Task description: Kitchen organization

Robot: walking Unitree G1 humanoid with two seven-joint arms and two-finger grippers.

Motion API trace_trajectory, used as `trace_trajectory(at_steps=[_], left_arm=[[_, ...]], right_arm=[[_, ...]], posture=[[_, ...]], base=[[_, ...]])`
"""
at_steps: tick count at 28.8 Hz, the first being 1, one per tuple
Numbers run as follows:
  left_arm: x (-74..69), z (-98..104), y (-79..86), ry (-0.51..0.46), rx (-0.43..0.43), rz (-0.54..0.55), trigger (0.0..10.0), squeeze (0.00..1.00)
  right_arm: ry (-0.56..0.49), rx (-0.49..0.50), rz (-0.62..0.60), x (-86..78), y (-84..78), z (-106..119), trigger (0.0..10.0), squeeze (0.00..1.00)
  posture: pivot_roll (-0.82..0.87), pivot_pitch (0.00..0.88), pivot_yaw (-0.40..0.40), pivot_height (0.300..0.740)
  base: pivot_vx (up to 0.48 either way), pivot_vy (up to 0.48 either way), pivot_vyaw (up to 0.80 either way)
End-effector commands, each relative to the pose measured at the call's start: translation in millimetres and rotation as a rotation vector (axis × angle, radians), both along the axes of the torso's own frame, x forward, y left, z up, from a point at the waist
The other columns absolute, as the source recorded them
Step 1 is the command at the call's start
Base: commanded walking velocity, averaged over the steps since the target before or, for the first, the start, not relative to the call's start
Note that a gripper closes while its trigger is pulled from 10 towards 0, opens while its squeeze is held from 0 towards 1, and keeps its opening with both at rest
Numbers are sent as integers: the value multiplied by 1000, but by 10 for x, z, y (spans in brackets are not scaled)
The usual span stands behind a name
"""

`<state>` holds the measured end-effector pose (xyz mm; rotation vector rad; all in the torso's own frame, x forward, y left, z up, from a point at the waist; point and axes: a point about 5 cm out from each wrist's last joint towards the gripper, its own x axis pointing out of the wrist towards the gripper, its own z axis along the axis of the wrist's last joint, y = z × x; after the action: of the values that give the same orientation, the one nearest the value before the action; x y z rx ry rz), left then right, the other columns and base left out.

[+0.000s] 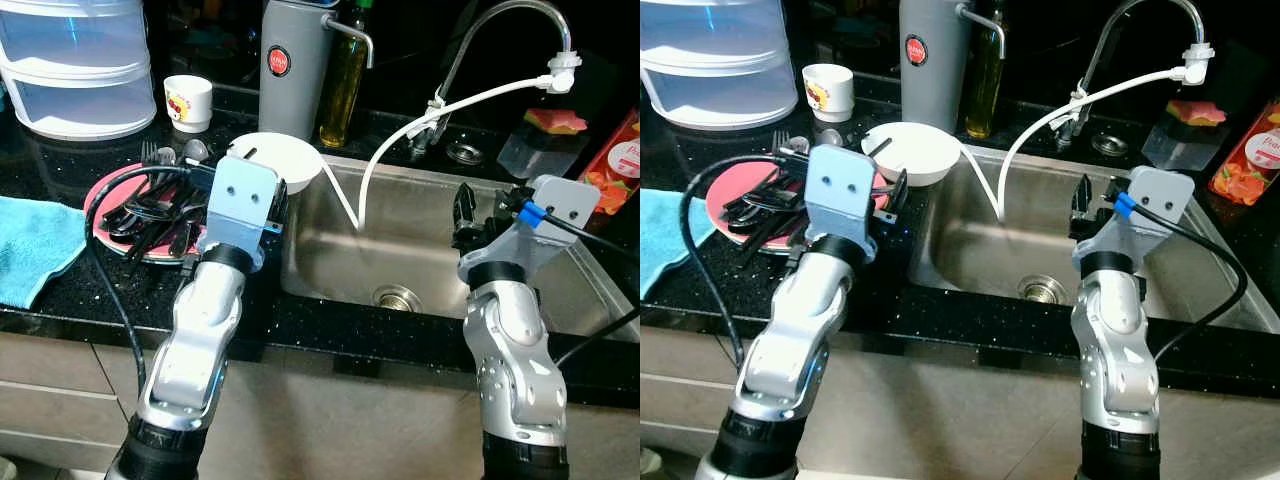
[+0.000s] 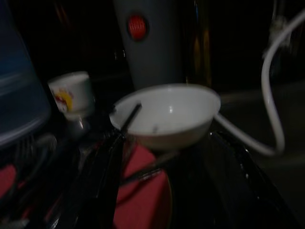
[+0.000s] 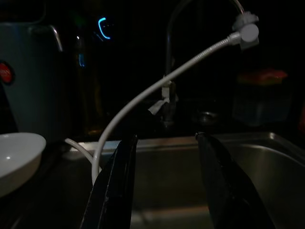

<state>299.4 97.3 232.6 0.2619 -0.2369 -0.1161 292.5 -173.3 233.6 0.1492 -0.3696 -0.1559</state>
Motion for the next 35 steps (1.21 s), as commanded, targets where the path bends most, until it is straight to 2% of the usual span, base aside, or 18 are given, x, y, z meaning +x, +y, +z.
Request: trace_trajectory(at_steps=[1,6,9,10,14,18,22,27,35], left_arm=[[3,58,-65,20,12,-9,10000,0],[108,170,-22,144,-52,46,10000,0],[133,286,-11,144,-51,61,10000,0],[173,350,12,178,-66,75,10000,0],[253,372,110,261,-152,104,10000,0],[328,393,226,303,-180,150,10000,0],[360,355,248,387,-230,151,10000,0],[420,392,304,417,-196,140,10000,0],[508,395,362,522,-255,65,10000,0]], right_arm=[[-7,-16,6,5,6,57,10000,0],[-55,-43,40,45,83,224,10000,0],[-78,-39,55,69,123,295,10000,0],[-95,-35,69,93,156,348,10000,0],[-114,-27,86,118,200,412,10000,0],[-123,-25,94,125,215,447,10000,0],[-123,-25,94,121,206,450,10000,0],[-119,-21,89,120,195,426,10000,0],[-131,-3,81,111,219,416,10000,0]], posture=[[181,0,-128,740],[190,4,-124,740],[198,5,-118,740],[204,6,-116,740],[207,8,-114,740],[207,9,-111,740],[210,6,-106,740],[225,0,-92,740],[226,0,-65,740]], base=[[0,0,0],[0,0,0],[0,0,0],[0,0,0],[0,0,0],[0,0,0],[0,0,0],[0,0,0],[0,0,0]])
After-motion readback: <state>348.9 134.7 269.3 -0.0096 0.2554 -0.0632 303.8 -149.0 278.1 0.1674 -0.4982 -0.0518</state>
